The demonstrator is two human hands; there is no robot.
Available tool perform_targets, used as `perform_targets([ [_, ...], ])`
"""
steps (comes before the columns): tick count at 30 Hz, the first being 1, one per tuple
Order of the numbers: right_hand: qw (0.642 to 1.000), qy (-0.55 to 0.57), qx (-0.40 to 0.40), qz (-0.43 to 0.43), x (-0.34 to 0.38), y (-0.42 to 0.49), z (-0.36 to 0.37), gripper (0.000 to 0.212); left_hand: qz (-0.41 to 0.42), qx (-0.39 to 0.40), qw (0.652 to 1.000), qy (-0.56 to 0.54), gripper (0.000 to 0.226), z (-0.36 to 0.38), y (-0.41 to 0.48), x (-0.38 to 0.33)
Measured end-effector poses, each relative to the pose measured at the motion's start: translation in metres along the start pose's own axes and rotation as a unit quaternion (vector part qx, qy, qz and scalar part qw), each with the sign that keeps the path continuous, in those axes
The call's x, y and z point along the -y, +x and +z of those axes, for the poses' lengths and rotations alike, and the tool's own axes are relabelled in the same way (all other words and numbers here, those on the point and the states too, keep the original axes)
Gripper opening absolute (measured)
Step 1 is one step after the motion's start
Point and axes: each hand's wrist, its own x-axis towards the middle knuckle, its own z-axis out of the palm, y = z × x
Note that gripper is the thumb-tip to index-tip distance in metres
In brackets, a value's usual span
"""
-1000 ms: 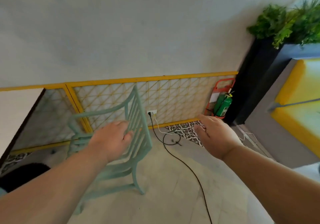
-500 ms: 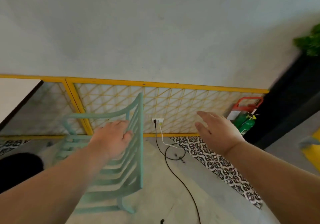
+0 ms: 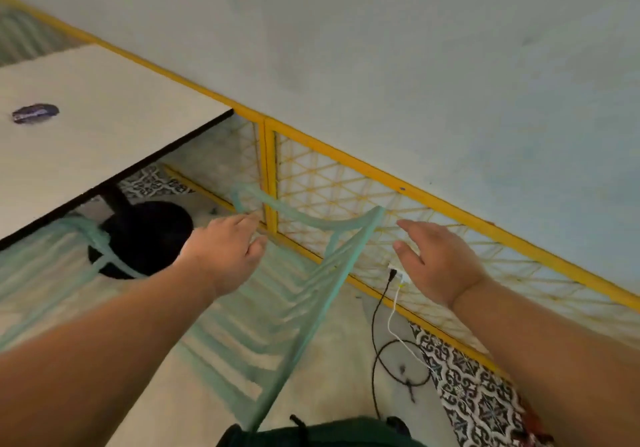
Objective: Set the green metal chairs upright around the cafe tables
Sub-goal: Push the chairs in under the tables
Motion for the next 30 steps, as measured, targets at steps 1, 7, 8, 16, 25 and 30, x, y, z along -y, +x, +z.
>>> perform_targets([
  [1,0.999,-0.005,0.017,-0.032,-0.005,0.013,0.004,0.054,-0.035,0.0,0.999,-0.004,0.056,0.007,-0.003,-0.001],
  [7,0.982,-0.027,0.093,-0.161,-0.045,0.082,0.03,0.053,-0.184,0.018,0.982,-0.045,0.062,0.074,-0.034,-0.052],
  [8,0.978,-0.036,0.106,-0.177,-0.05,0.089,0.037,0.055,-0.201,0.025,0.978,-0.053,0.064,0.085,-0.038,-0.061],
  [16,0.948,-0.037,0.15,-0.28,-0.037,0.141,0.09,0.091,-0.295,0.055,0.951,-0.067,0.074,0.147,-0.057,-0.077],
  [25,0.901,-0.132,0.17,-0.376,-0.022,0.158,0.163,0.075,-0.328,0.054,0.939,-0.086,0.076,0.189,-0.058,-0.087],
  [30,0.885,-0.208,0.125,-0.397,-0.018,0.165,0.173,0.07,-0.277,0.068,0.958,-0.019,0.072,0.184,-0.053,-0.09],
])
